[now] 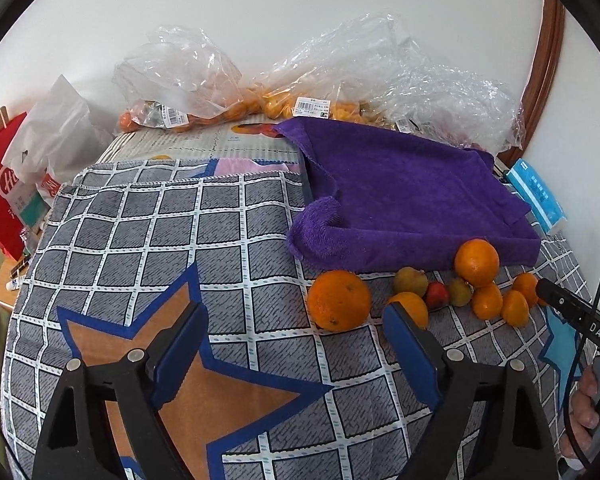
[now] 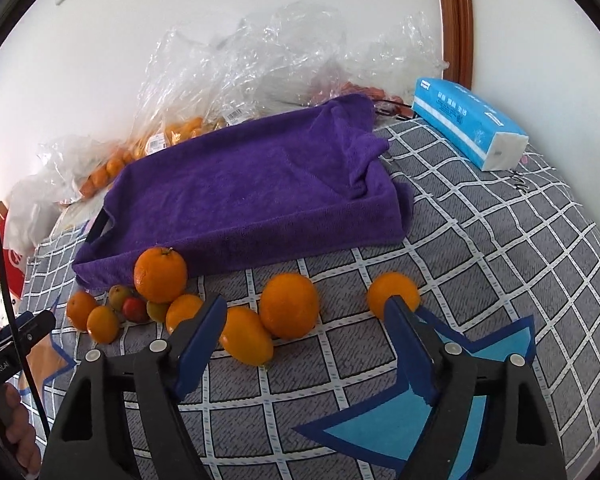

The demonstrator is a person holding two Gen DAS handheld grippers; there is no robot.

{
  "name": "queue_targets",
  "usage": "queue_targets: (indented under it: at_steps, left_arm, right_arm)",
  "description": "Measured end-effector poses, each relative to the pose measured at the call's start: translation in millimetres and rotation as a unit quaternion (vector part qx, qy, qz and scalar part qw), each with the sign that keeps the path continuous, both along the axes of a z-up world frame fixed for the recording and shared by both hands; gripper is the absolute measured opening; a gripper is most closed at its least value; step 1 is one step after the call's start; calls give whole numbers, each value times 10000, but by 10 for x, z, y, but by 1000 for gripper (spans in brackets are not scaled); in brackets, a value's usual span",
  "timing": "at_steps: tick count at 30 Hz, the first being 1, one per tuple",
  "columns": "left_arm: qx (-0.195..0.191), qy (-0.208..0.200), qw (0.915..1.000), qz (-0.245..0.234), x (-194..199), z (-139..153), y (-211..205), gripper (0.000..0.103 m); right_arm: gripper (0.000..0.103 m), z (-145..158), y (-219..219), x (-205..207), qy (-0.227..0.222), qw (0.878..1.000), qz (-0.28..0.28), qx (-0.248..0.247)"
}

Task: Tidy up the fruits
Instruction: 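Lower both tools toward the row of oranges beside the purple towel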

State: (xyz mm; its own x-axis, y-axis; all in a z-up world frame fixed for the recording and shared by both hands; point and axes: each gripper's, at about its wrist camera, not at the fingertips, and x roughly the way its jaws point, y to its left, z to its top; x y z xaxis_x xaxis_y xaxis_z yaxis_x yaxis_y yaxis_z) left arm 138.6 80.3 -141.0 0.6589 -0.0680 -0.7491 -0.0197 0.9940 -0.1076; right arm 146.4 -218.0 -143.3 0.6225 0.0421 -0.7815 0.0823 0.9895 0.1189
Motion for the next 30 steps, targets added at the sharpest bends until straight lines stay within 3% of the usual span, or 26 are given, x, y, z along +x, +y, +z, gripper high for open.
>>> queue_targets:
  at_steps: [9, 15, 19, 22, 25, 30]
  left_arm:
    - [-8, 43, 9997, -256, 39, -10, -7, 78]
    - [-86, 49, 9992, -398, 42, -1, 28, 77]
    - [-159, 137, 9986, -493, 60, -36, 44, 76]
    - [-277, 286, 9972, -631, 94, -78, 43, 65]
    - [-452, 303, 9964, -648, 112, -101, 68, 65]
    - [-423, 260, 9969, -616, 113, -102, 68, 65]
  right_arm:
    - [68, 25, 110, 23, 74, 9999, -111, -71]
    - [64, 88, 203, 21, -15, 9994, -250, -242]
    - [63, 65, 211, 21, 14, 9990, -373, -231]
    - [63, 47, 204, 30, 25, 9988, -450, -187]
    - [63, 41, 218, 67, 9, 9985, -474, -274]
    - [63, 17, 218, 92, -17, 9985, -474, -271]
